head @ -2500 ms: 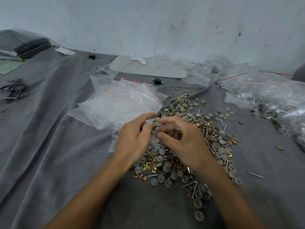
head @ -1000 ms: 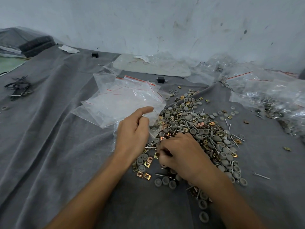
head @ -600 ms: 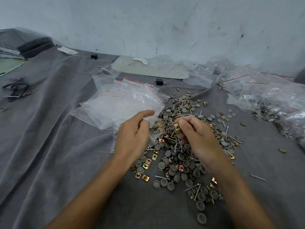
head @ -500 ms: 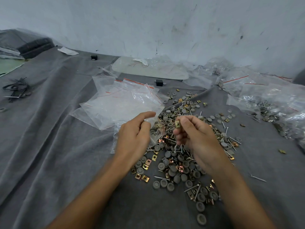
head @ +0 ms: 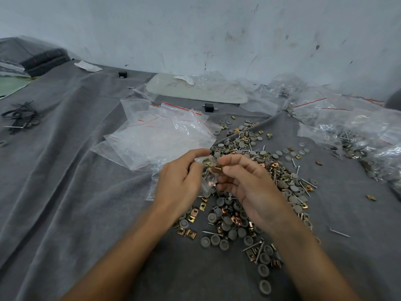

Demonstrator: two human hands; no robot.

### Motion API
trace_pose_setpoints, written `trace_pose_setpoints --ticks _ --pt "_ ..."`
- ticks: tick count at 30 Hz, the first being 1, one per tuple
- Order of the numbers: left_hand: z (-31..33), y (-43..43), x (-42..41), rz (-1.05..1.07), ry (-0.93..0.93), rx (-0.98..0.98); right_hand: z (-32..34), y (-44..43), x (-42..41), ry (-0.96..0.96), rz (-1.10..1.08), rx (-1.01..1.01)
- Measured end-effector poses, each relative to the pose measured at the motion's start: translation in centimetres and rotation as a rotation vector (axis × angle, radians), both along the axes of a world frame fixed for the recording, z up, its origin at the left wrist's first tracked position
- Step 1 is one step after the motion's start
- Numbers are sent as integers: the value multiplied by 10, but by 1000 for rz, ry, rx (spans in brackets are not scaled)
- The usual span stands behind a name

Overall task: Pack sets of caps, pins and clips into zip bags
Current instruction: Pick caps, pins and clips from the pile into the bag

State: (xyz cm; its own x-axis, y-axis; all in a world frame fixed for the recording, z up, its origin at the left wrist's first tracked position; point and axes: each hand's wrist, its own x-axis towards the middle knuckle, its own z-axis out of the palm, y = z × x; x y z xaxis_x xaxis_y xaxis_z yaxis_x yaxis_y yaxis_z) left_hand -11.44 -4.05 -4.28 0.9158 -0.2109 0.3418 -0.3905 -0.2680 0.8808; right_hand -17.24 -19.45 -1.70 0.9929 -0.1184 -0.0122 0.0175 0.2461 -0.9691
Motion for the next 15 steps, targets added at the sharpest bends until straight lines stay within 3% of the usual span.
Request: trace_pose_setpoints --ticks 15 --pt "1 1 0 -16 2 -18 -7 0 3 -49 -31 -11"
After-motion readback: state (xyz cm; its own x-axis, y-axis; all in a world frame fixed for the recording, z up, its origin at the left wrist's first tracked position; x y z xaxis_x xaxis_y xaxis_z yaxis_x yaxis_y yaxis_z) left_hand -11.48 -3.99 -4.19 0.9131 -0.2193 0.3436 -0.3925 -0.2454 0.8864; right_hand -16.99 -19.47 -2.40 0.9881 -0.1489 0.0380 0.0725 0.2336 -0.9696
